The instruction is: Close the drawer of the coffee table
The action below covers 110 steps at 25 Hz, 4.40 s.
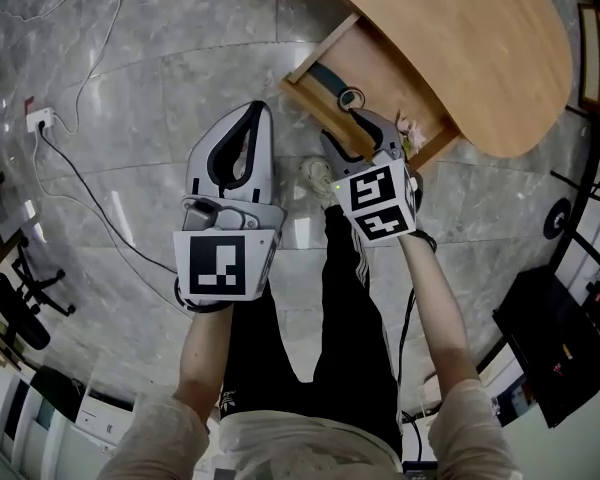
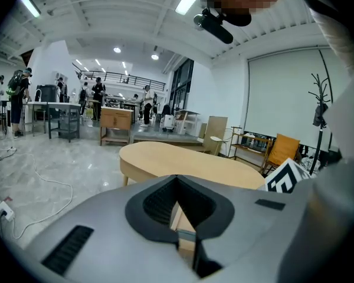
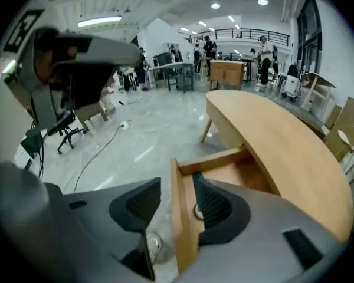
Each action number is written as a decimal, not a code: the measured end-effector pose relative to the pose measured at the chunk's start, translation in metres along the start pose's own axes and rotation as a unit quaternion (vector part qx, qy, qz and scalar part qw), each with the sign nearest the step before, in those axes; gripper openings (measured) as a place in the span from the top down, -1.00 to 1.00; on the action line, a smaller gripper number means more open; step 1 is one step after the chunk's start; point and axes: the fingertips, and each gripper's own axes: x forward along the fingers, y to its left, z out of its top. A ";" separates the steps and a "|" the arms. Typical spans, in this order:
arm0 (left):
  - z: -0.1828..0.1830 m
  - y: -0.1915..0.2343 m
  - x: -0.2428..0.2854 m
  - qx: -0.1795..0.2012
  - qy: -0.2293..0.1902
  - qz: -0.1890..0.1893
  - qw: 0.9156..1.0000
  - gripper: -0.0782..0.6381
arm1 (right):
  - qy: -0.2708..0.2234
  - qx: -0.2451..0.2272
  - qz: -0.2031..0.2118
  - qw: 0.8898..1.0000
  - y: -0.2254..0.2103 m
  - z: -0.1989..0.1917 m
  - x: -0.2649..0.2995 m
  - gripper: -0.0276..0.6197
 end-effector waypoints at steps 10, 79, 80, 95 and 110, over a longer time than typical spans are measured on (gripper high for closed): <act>-0.025 0.006 -0.001 -0.015 0.010 0.004 1.000 0.76 | 0.136 -0.042 0.006 0.990 0.009 -0.080 0.061 0.48; -0.034 0.001 0.006 0.047 0.075 -0.042 0.995 0.76 | -0.024 0.469 -0.421 0.776 -0.126 -0.066 0.012 0.43; -0.036 0.001 0.005 0.046 0.078 -0.043 0.995 0.76 | -0.038 0.481 -0.420 0.769 -0.126 -0.067 0.012 0.44; -0.051 -0.018 0.012 0.041 0.094 -0.072 0.992 0.76 | -0.056 0.509 -0.428 0.745 -0.120 -0.114 0.003 0.89; -0.043 -0.039 0.038 0.046 0.084 -0.090 0.991 0.76 | -0.099 0.460 -0.417 0.778 -0.129 -0.111 -0.003 0.89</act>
